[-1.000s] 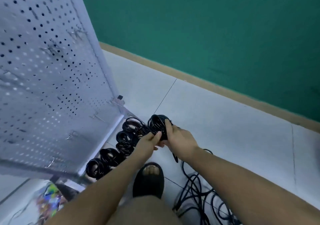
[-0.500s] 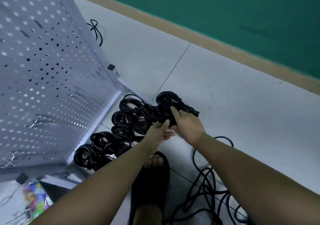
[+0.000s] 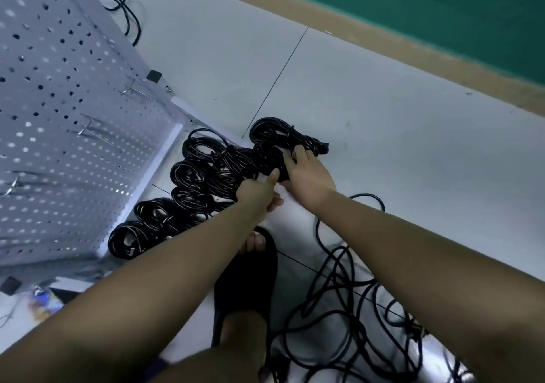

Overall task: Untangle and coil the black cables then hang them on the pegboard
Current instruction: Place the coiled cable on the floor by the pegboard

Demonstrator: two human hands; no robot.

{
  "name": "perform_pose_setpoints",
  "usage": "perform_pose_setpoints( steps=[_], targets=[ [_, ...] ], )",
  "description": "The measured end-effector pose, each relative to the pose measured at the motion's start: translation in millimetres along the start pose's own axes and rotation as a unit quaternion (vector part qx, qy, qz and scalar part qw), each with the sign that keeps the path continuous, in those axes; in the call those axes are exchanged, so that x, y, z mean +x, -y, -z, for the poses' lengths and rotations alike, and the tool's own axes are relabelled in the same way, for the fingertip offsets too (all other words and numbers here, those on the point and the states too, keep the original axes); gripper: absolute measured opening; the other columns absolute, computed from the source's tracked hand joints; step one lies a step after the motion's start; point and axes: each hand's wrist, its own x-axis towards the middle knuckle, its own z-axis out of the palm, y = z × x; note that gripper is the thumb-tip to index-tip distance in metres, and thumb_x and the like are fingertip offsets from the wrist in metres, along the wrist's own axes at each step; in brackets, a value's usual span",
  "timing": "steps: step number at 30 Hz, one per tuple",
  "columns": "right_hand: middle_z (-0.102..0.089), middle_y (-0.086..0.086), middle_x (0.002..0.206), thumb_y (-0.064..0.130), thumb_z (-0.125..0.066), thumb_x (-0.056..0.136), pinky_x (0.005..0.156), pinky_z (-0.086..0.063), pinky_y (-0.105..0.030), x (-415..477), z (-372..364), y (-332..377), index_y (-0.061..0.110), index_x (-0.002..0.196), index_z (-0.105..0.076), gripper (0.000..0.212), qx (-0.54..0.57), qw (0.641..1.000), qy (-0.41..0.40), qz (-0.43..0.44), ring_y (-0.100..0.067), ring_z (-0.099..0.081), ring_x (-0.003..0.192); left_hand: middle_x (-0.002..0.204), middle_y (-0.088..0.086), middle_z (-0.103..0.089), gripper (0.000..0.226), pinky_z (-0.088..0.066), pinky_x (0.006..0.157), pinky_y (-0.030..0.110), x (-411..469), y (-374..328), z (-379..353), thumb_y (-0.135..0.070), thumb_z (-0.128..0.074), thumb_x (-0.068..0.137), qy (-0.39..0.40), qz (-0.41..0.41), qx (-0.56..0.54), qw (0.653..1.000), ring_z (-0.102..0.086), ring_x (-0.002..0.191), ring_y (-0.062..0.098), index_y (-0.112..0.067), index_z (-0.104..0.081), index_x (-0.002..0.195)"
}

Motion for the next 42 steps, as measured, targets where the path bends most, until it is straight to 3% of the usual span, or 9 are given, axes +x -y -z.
perform_pose_setpoints(
  steps=[7, 11, 17, 21, 25, 29, 32, 36, 42],
  targets=[
    [-0.058, -0.020, 0.116, 0.028, -0.061, 0.101, 0.079, -0.054, -0.048, -64.8, 32.0, -36.9, 0.003, 0.128, -0.066, 0.037, 0.082, 0.994, -0.052, 0.056, -0.039, -0.058, 0.098, 0.063, 0.009, -0.071, 0.042, -0.040, 0.042, 0.021, -25.4, -16.1, -0.5, -0.035, -0.062, 0.107, 0.059, -0.073, 0.154, 0.984, -0.065, 0.047, 0.016, 0.001, -0.070, 0.086],
    [-0.060, -0.010, 0.110, 0.024, -0.056, 0.106, 0.075, -0.055, -0.045, -126.9, 49.0, -74.2, 0.009, 0.126, -0.067, 0.028, 0.139, 0.990, -0.010, 0.032, -0.030, -0.061, 0.096, 0.074, 0.004, -0.076, 0.027, -0.046, 0.047, 0.018, -63.5, -18.5, -25.4, -0.028, -0.062, 0.105, 0.120, -0.187, 0.280, 0.934, -0.070, 0.055, 0.010, -0.005, -0.071, 0.094],
    [-0.060, 0.008, 0.097, 0.017, -0.057, 0.105, 0.073, -0.056, -0.041, -233.1, 57.1, -119.4, 0.017, 0.106, -0.064, 0.007, 0.161, 0.983, 0.082, 0.013, -0.019, -0.060, 0.077, 0.088, -0.001, -0.079, 0.011, -0.060, 0.068, 0.023, -116.0, 7.0, -78.0, -0.029, -0.062, 0.103, 0.259, -0.256, 0.377, 0.852, -0.075, 0.070, 0.008, -0.022, -0.070, 0.099],
    [-0.059, -0.004, 0.096, 0.016, -0.051, 0.106, 0.072, -0.048, -0.035, -308.6, 62.9, -123.2, 0.009, 0.102, -0.065, 0.016, 0.114, 0.982, 0.063, 0.135, -0.025, -0.054, 0.083, 0.082, -0.006, -0.077, 0.009, -0.065, 0.079, 0.045, -138.7, 35.1, -102.2, -0.033, -0.062, 0.101, 0.319, -0.291, 0.408, 0.805, -0.075, 0.075, 0.009, -0.030, -0.067, 0.095],
    [-0.058, -0.004, 0.090, 0.014, -0.057, 0.099, 0.054, -0.043, -0.038, -371.9, 34.9, -131.0, 0.012, 0.098, -0.063, 0.006, 0.081, 0.971, 0.127, 0.188, -0.029, -0.058, 0.077, 0.081, -0.006, -0.075, 0.007, -0.063, 0.079, 0.047, -155.4, 59.2, -115.8, -0.032, -0.064, 0.102, 0.369, -0.322, 0.414, 0.767, -0.074, 0.075, 0.015, -0.030, -0.068, 0.097],
    [-0.065, -0.006, 0.118, 0.019, -0.054, 0.092, 0.054, -0.046, -0.035, -398.3, -6.9, -150.2, 0.012, 0.122, -0.070, 0.034, -0.019, 0.967, 0.197, 0.163, -0.026, -0.066, 0.092, 0.082, -0.011, -0.072, 0.008, -0.062, 0.082, 0.046, -161.1, 73.1, -124.9, -0.033, -0.061, 0.105, 0.395, -0.317, 0.457, 0.731, -0.072, 0.078, 0.010, -0.033, -0.067, 0.100],
    [-0.064, -0.010, 0.128, 0.020, -0.072, 0.082, 0.045, -0.040, -0.031, -398.0, -23.1, -149.1, 0.013, 0.122, -0.071, 0.041, -0.064, 0.969, 0.195, 0.134, -0.026, -0.069, 0.084, 0.082, -0.011, -0.071, 0.009, -0.063, 0.081, 0.041, -163.3, 80.3, -129.3, -0.034, -0.060, 0.106, 0.405, -0.299, 0.467, 0.727, -0.072, 0.079, 0.012, -0.034, -0.067, 0.100],
    [-0.068, -0.011, 0.118, 0.013, -0.086, 0.068, 0.038, -0.039, -0.030, -394.8, -44.9, -144.6, 0.013, 0.116, -0.070, 0.051, -0.045, 0.977, 0.174, 0.114, -0.025, -0.071, 0.076, 0.084, -0.014, -0.071, 0.009, -0.051, 0.068, 0.024, -169.1, 86.4, -134.7, -0.034, -0.062, 0.106, 0.406, -0.307, 0.482, 0.713, -0.064, 0.073, 0.001, -0.034, -0.067, 0.099],
    [-0.067, -0.003, 0.108, 0.020, -0.085, 0.087, 0.048, -0.031, -0.028, -387.1, -43.7, -132.6, 0.014, 0.113, -0.067, 0.032, 0.040, 0.985, 0.158, 0.056, -0.026, -0.070, 0.070, 0.084, -0.018, -0.069, 0.006, -0.049, 0.072, 0.025, -170.7, 87.2, -138.5, -0.030, -0.065, 0.103, 0.412, -0.315, 0.470, 0.715, -0.063, 0.078, -0.004, -0.033, -0.069, 0.100]
  ],
)
